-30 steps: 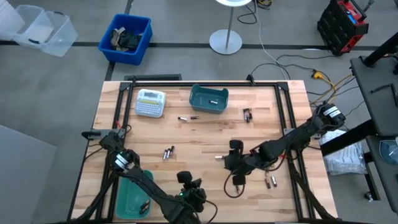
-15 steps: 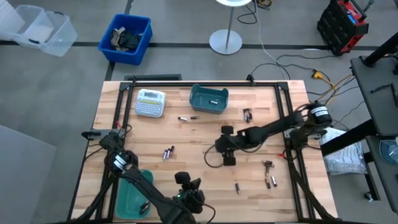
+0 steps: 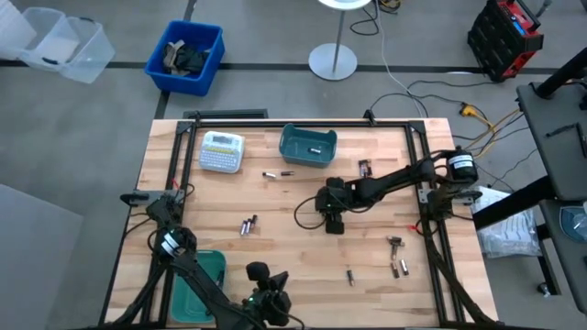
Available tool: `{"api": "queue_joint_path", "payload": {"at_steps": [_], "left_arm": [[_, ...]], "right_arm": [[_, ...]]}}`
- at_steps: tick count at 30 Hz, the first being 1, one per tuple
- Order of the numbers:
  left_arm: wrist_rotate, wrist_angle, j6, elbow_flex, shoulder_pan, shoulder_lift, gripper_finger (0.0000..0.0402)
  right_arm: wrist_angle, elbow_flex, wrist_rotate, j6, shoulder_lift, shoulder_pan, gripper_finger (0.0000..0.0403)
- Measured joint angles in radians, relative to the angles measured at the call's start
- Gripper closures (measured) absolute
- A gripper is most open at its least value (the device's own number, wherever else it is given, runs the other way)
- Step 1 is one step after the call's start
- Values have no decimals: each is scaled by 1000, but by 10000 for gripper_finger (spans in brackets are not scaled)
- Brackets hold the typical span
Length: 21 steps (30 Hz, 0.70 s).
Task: Sort batteries
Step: Put the silver battery into the blue bin
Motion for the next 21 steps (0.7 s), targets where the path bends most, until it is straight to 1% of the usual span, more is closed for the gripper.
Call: {"api": "queue_joint_path", "payload": {"at_steps": [5,11,13,18,21], "left_arm": [[0,-17,-23,0,-7,0,400],[0,-18,-25,0,-7,0,400],[0,-18,-25,0,-7,0,400],[1,-18,-30,0,-7,0,400],[2,-26,-58,0,-7,0,400]], "right_arm": [[0,0,-51,8,5,2,267],[-4,0,-66,-1,9,4,345],[-4,0,-67,-5,9,4,366],[-3,0,-67,-8,0,4,367],[-20,-5,-72,-9,-38,5,367]]}}
